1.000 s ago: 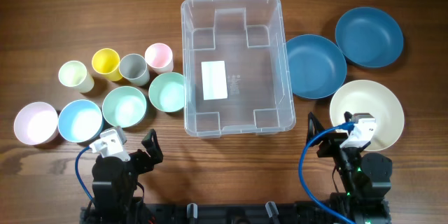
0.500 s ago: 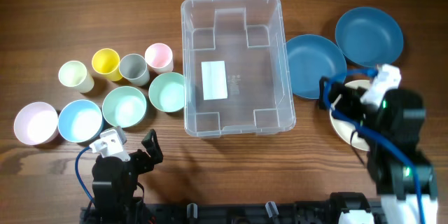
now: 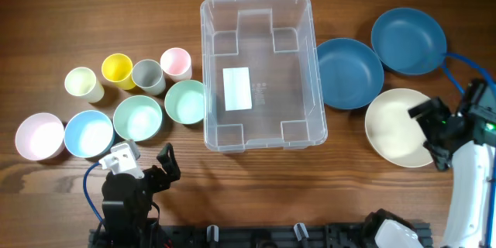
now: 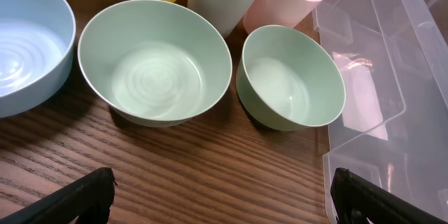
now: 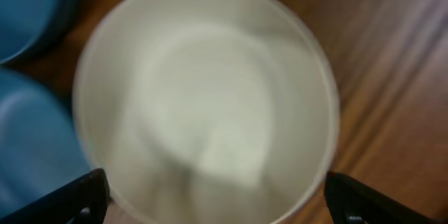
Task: Pack container
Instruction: 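Move the right gripper to the cream bowl rim and grasp it, then lift the cream bowl with the right gripper and place it in the bin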
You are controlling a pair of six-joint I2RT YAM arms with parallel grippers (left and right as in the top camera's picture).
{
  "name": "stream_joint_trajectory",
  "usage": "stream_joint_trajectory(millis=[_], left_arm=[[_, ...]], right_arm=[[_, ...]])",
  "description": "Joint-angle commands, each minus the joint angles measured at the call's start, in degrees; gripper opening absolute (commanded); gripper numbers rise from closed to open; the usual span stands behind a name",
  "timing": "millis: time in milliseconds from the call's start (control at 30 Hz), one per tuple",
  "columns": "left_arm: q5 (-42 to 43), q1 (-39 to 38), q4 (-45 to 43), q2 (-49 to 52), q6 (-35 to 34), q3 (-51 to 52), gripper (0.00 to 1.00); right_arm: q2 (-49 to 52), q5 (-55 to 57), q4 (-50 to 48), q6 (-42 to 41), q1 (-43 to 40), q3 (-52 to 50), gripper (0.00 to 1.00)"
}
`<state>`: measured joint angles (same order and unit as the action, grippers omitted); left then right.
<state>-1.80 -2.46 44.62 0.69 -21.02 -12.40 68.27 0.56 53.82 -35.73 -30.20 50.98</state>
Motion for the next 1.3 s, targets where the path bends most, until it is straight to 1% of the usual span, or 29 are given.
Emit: stream_joint_trajectory(millis=[0, 167, 233, 333, 433, 467, 533, 600, 700, 733, 767, 800, 833, 867, 967, 1100, 1167, 1233, 1267], left_arm=[[-0.2, 0.4, -0.2, -0.5, 1.1, 0.2, 1.00], [-0.2, 0.4, -0.2, -0.5, 1.1, 0.2, 1.00], [-0.2, 0.5, -0.2, -0.5, 1.1, 0.2, 1.00], [-0.2, 0.5, -0.2, -0.5, 1.1, 0.2, 1.00], [-0.2, 0.5, -0.2, -0.5, 1.1, 0.2, 1.00], [-0.2, 0.5, -0.2, -0.5, 1.1, 0.2, 1.00], [-0.2, 0.5, -0.2, -0.5, 1.1, 0.2, 1.00], [-0.2, 0.5, -0.2, -0.5, 1.1, 0.2, 1.00], [-0.2, 0.5, -0.2, -0.5, 1.1, 0.2, 1.00], [-0.2, 0.5, -0.2, -0.5, 1.1, 0.2, 1.00], [-0.2, 0.5, -0.2, -0.5, 1.1, 0.2, 1.00], [-0.2, 0.4, -0.2, -0.5, 1.1, 0.2, 1.00], [-0.2, 0.5, -0.2, -0.5, 1.1, 0.2, 1.00], [-0.2, 0.5, -0.2, -0.5, 1.1, 0.2, 1.00], [-0.2, 0.5, -0.2, -0.5, 1.1, 0.2, 1.00], [-0.2, 0.5, -0.2, -0.5, 1.1, 0.2, 1.00], [-0.2, 0.5, -0.2, -0.5, 1.1, 0.2, 1.00], [-0.2, 0.5, -0.2, -0.5, 1.1, 0.2, 1.00], [-0.2, 0.5, -0.2, -0.5, 1.1, 0.2, 1.00]], right_arm=[[0.1, 1.7, 0.2, 3.0, -5.2, -3.0, 1.00], [0.2, 2.0, -5.9, 1.3, -10.0, -11.4, 1.00], [0.2, 1.3, -10.8, 1.0, -10.8, -15.6, 1.00], [0.3, -0.6, -14.8, 1.0, -10.9, -18.3, 0.99], [0.9, -1.4, -16.7, -0.1, -10.9, -19.5, 0.94], [1.1, -2.4, -17.2, -0.3, -10.9, -19.9, 0.89], [1.7, -3.2, -18.9, -0.5, -10.9, -21.0, 0.72], [1.9, -3.2, -20.9, -0.5, -10.9, -22.3, 0.63], [2.6, -3.1, -22.0, -0.9, -10.9, -23.4, 0.62], [2.7, -3.1, -21.9, -0.9, -10.9, -23.4, 0.57], [2.6, -3.1, -22.0, -0.8, -10.9, -23.4, 0.43], [2.4, -3.1, -21.8, -0.7, -10.9, -23.3, 0.25], [2.2, -3.2, -21.6, -0.7, -10.9, -23.1, 0.12], [1.5, -3.2, -20.9, -0.7, -10.9, -22.7, 0.05], [-1.8, -2.7, -15.8, -0.3, -10.9, -18.8, 0.04], [-9.7, -3.5, -5.3, -0.2, -10.9, -8.7, 0.04], [-13.2, -7.6, -2.1, 1.3, -10.9, -3.3, 0.04], [-16.6, -16.7, -0.7, 2.1, -10.5, 3.0, 0.04], [-17.3, -20.9, -0.9, 4.0, -9.9, 5.1, 0.04]])
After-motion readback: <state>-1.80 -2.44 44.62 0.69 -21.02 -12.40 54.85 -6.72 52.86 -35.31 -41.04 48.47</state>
